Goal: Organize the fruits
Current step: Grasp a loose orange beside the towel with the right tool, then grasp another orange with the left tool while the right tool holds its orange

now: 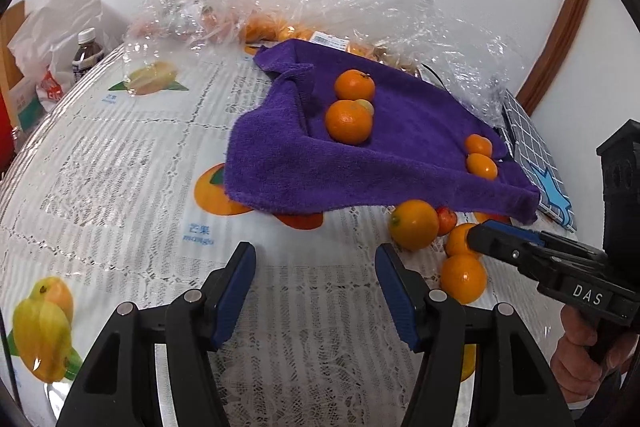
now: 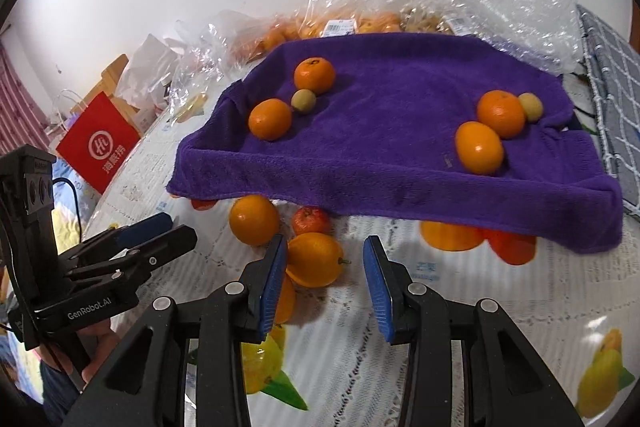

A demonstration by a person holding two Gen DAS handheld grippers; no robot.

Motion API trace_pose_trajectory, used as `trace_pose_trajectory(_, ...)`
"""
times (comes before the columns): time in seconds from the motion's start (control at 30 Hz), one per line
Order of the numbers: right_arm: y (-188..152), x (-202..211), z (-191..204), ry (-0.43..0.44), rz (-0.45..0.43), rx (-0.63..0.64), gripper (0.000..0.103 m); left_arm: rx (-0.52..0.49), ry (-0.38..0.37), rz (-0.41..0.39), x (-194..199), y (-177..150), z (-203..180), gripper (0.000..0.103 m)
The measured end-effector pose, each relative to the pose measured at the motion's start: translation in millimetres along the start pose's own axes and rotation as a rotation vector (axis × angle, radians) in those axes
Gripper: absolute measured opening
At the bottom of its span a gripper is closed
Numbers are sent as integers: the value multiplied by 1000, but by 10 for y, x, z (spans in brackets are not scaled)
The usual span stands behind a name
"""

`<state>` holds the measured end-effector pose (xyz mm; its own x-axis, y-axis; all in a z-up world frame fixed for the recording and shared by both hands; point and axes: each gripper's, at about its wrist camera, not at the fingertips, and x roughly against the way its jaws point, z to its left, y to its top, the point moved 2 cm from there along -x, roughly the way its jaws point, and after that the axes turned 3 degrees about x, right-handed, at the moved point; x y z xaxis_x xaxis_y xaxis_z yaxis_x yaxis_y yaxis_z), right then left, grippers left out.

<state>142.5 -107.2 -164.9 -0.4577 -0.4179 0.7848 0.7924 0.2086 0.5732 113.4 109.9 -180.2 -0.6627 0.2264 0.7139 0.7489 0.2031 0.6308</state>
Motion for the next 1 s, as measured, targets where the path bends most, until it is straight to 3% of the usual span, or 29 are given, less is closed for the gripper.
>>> trace_pose_trajectory(0.2, 16, -53, 34, 40, 10, 1, 31, 46, -4, -8, 23, 17, 99, 59)
trace_pose_trajectory(0.47, -32, 286, -163, -93, -83, 0, 31, 34, 11, -12, 25, 10, 76, 59)
trace_pose_trajectory(0.63, -140, 386, -437, -189, -78, -14, 31, 28, 21, -12, 25, 5, 58, 59)
trace_pose_trajectory(1.0, -275, 241, -525, -184, -50, -3, 33, 14, 37, -6, 9, 8, 29, 62)
